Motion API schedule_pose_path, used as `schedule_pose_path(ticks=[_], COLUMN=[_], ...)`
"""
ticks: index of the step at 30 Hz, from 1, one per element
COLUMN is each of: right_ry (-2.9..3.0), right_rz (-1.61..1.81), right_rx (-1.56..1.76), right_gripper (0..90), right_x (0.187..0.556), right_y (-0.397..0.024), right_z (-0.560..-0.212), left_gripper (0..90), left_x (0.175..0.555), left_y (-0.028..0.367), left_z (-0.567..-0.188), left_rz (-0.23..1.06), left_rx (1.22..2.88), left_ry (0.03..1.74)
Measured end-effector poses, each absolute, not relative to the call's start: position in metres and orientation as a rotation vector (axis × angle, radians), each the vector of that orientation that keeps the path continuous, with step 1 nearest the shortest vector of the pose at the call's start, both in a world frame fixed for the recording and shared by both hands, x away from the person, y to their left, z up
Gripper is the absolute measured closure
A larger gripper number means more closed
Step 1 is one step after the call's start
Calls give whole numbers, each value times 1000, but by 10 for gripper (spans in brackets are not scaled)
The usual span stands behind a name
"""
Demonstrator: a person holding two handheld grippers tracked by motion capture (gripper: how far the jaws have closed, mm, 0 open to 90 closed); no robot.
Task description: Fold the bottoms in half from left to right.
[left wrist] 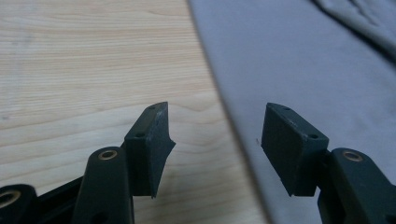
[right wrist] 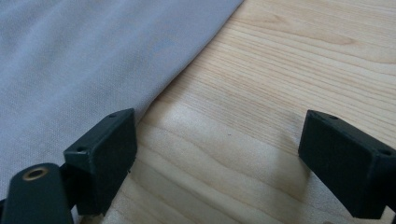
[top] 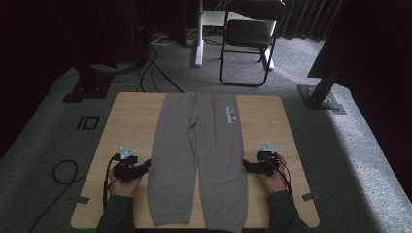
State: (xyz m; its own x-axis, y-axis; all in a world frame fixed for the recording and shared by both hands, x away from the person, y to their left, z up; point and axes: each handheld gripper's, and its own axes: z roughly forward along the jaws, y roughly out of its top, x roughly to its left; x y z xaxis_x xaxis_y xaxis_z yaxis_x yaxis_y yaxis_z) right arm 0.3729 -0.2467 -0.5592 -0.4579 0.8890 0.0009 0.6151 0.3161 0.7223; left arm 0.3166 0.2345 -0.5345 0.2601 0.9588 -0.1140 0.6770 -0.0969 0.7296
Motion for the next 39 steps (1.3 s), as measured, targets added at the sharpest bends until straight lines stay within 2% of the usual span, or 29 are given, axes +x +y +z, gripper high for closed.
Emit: schedule_pose_path(ticks=[14,18,22,27,34,39], right_ry=[2190,2190,2190,2190,2190,2189], right_rz=[935,935,935,936,936,935], right_rx=[1337,1337,1337,1336,1336,1337], right_gripper=[112,112,112,112,112,112], right_x=[373,373,373,373,373,373], right_y=[-247,-247,-247,-247,-247,-247], right_z=[-559,-559,-559,-559,-559,-559], left_gripper=[437,467,602,881,896,896], left_x=[320,320,320,323,320,324], left_y=[214,208,204,202,196,168], left_z=[-546,-548,-548,-547,-529,-510], left_rz=[501,570,568,487,425,414], left_rx=[1951,1986,1984,2000,1922,1931], left_ry=[1493,1484,1448,1404,1267,1156])
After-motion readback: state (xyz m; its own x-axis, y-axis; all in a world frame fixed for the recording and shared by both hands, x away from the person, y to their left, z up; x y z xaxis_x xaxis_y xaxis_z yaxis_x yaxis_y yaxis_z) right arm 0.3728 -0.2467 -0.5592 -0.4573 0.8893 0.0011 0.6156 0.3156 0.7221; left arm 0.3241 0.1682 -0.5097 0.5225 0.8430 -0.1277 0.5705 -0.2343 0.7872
